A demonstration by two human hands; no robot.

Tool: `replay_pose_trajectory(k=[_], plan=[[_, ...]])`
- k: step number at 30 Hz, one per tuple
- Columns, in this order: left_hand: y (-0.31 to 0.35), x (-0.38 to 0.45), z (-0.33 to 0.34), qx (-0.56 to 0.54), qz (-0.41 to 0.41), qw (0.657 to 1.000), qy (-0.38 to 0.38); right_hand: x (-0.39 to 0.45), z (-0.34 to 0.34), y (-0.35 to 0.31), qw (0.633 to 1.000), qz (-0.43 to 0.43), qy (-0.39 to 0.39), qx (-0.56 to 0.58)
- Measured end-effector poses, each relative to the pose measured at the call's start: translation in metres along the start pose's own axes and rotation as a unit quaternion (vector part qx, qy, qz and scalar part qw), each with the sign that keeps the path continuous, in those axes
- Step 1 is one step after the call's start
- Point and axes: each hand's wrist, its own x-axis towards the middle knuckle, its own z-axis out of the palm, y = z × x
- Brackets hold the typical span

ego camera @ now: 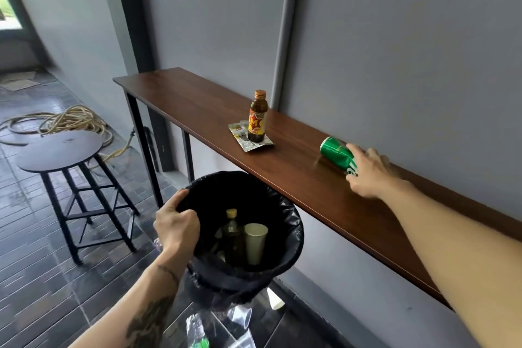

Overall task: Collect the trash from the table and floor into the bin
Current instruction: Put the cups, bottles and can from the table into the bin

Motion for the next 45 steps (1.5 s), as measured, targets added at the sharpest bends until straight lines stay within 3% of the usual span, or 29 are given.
replay_pose_trajectory(k=[5, 7, 10, 13, 20, 23, 27, 32, 39, 45], plan=[[0.0, 0.002, -0.001, -0.015, 0.004, 1.0, 0.004, -0.006, -0.009, -0.017, 0.992, -0.002, 0.109, 0.06], [-0.001, 0.004, -0.004, -0.025, -0.001, 1.0, 0.01, -0.016, -0.015, -0.044, 0.982, -0.047, 0.128, 0.129], [-0.002, 0.004, -0.01, -0.03, -0.008, 0.999, 0.019, -0.045, -0.017, -0.101, 0.965, -0.188, 0.042, 0.177], [-0.006, 0.006, -0.016, -0.041, -0.002, 0.999, 0.025, -0.079, 0.004, -0.152, 0.952, -0.266, -0.042, 0.148], [-0.007, 0.012, -0.045, -0.053, 0.011, 0.997, 0.047, -0.114, 0.06, -0.214, 0.921, -0.315, -0.179, 0.141], [-0.007, 0.017, -0.058, -0.048, 0.01, 0.997, 0.055, -0.109, 0.054, -0.221, 0.914, -0.325, -0.179, 0.162], [-0.006, 0.024, -0.067, -0.038, 0.016, 0.997, 0.062, -0.075, 0.024, -0.214, 0.93, -0.287, -0.09, 0.212], [-0.001, 0.03, -0.065, -0.035, 0.0, 0.998, 0.056, -0.017, -0.006, -0.192, 0.946, -0.166, 0.002, 0.278], [-0.002, 0.046, -0.053, -0.021, 0.012, 0.998, 0.057, 0.043, -0.016, -0.186, 0.932, -0.037, -0.031, 0.359], [-0.012, 0.063, -0.049, -0.02, 0.003, 0.998, 0.064, 0.083, -0.006, -0.216, 0.879, 0.031, -0.067, 0.471]])
